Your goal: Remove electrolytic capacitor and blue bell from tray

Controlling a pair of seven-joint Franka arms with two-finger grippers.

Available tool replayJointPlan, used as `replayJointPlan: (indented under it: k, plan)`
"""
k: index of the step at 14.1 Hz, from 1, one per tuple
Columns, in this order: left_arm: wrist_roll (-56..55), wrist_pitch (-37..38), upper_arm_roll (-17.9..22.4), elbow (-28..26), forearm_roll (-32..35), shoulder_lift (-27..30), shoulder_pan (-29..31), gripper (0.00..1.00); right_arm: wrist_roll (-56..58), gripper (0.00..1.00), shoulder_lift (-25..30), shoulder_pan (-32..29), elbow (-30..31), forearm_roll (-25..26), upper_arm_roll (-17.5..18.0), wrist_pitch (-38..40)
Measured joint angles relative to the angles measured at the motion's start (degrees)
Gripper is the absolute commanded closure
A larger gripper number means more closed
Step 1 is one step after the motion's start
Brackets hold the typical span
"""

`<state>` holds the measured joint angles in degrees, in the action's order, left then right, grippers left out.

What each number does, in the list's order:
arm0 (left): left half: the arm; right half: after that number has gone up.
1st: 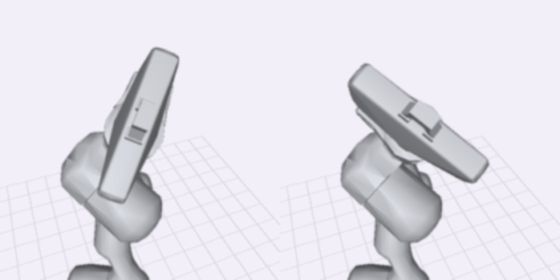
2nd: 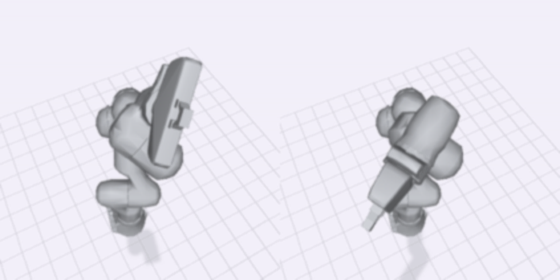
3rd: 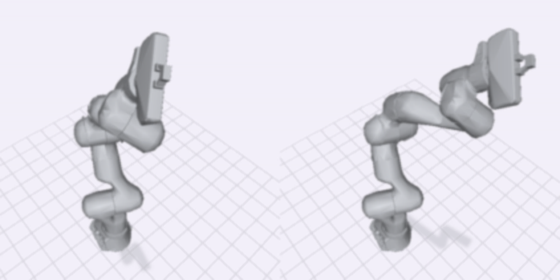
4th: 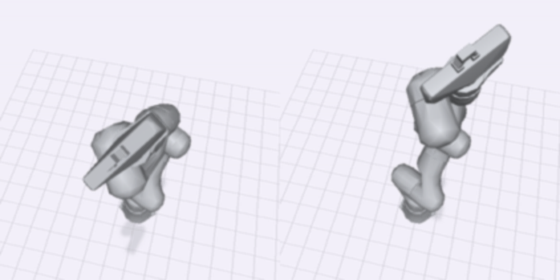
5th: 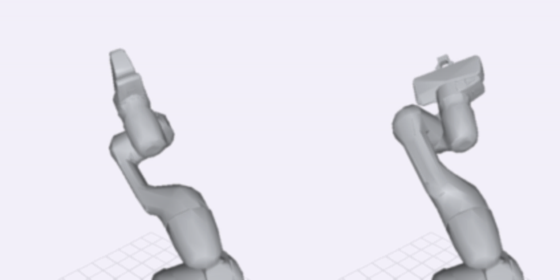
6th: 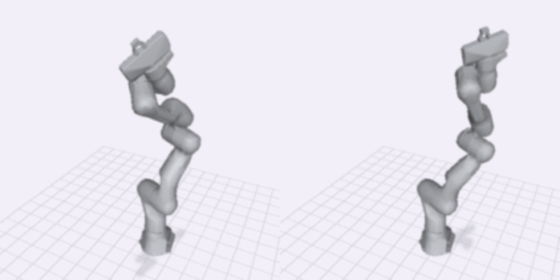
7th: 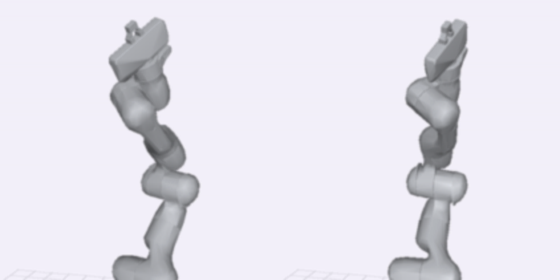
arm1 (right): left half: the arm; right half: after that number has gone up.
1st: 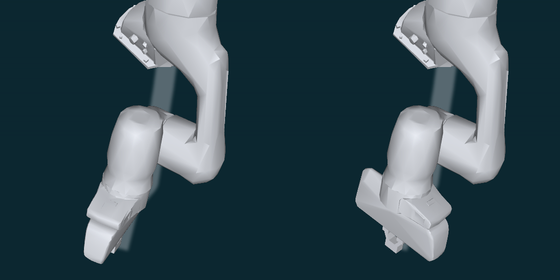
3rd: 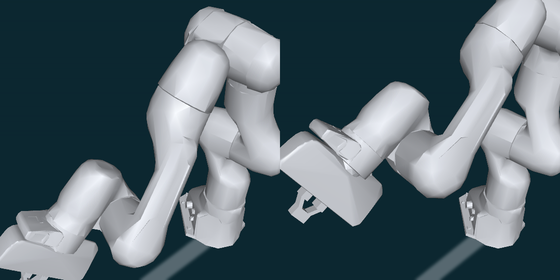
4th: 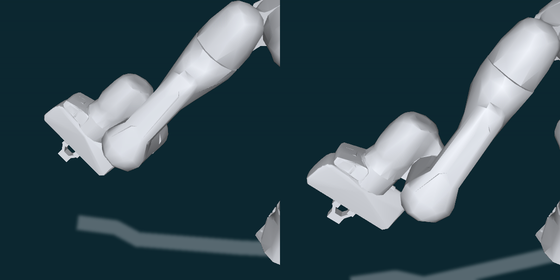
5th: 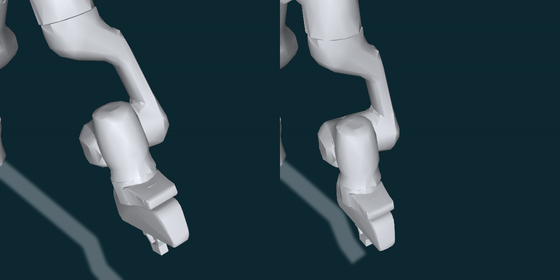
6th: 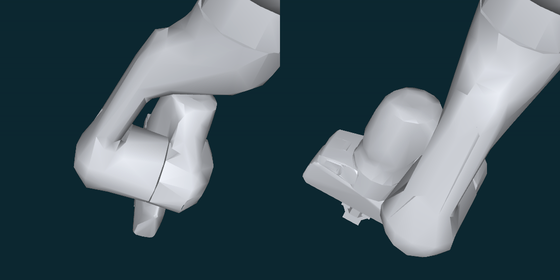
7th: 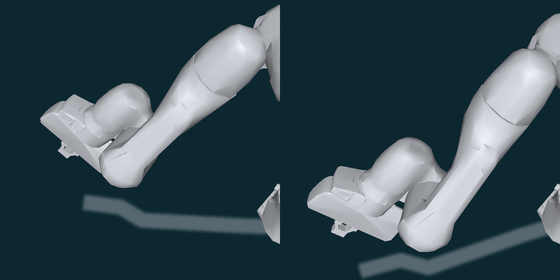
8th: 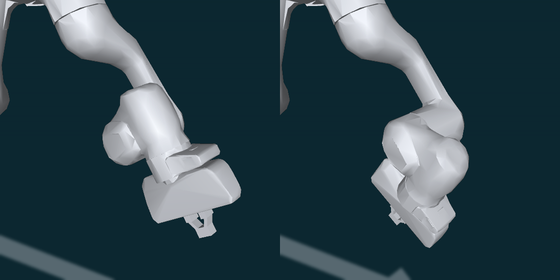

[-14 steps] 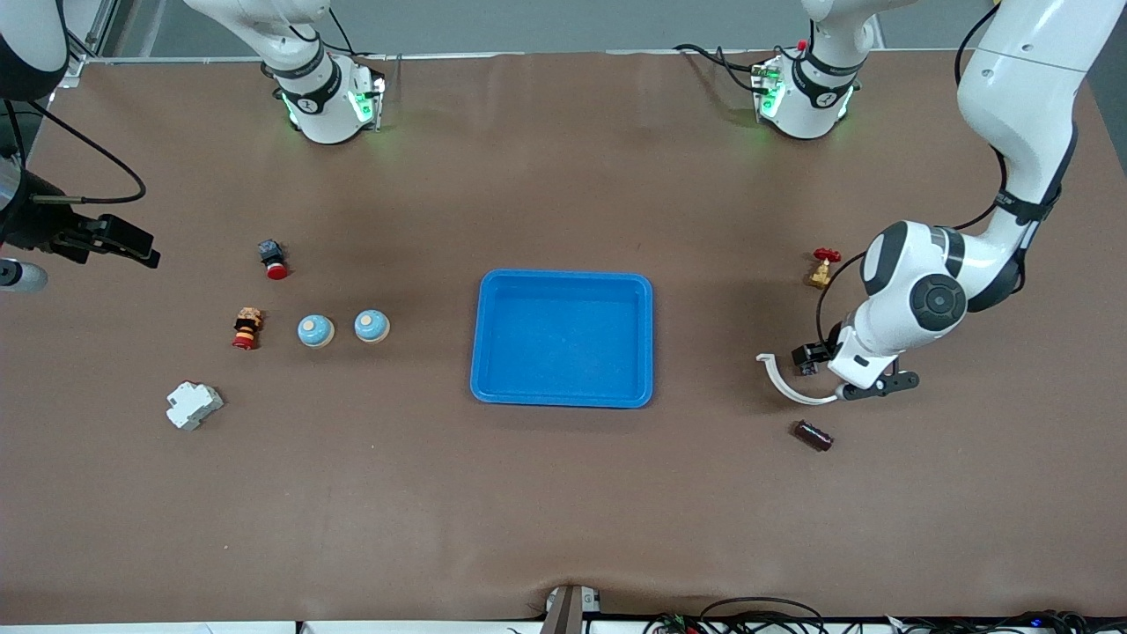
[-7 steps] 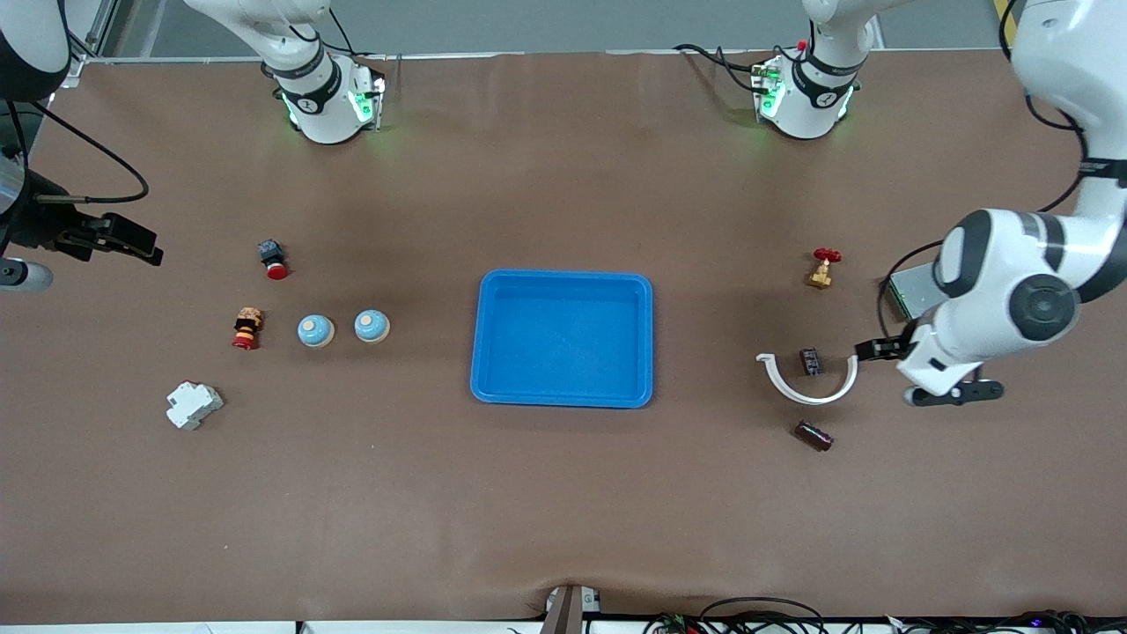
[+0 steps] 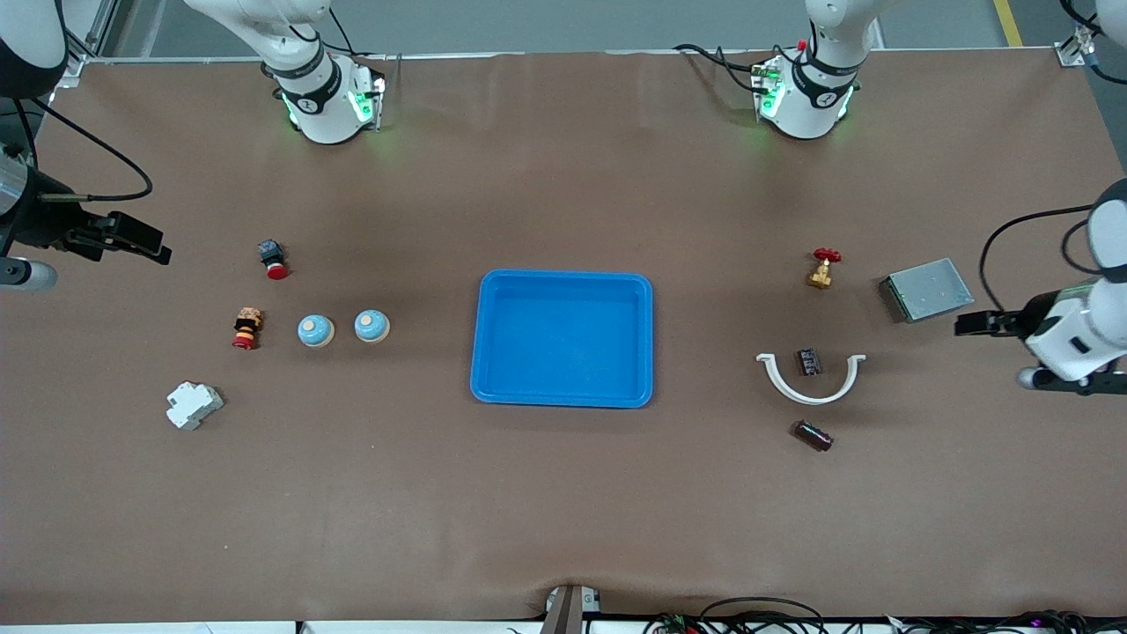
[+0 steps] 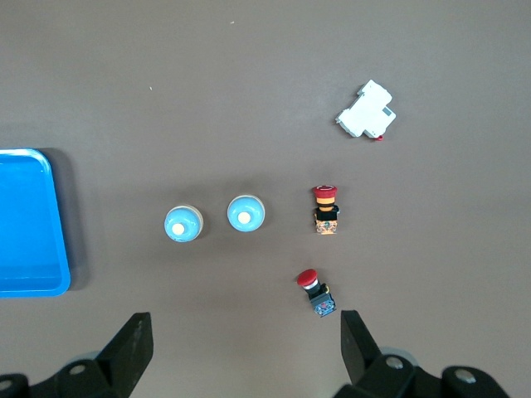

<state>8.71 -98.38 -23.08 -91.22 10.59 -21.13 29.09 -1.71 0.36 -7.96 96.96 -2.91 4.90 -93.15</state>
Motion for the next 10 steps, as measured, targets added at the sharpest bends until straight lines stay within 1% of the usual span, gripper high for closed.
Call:
replayJointPlan:
  k: [4,6,8,9,10]
  plan:
    - [2.56,8.16,-0.03,8.17,-0.75,0.29,0.57,0.00,-0.01,0.00,0.58,0.00,-0.02,-0.09,-0.06,0.03]
    - [2.60,9.64,-0.23,10.34,-0.83,0.49,0.48,0.00,-0.01,0.00,0.67,0.00,-0.03,-0.09,-0.08,0.04]
    - [2.65,9.78,0.03,11.14,-1.48,1.05,-0.96,0.00,-0.01,0.00,0.80,-0.01,-0.04,-0.09,-0.09,0.03]
    - [2.65,9.78,1.41,11.54,-1.83,1.41,-3.03,0.00,-0.01,0.00,0.89,-0.01,-0.04,-0.09,-0.09,0.03]
    - [2.65,9.78,4.16,11.97,-2.20,1.88,-6.30,0.00,-0.02,0.00,0.96,-0.01,-0.05,-0.09,-0.10,0.03]
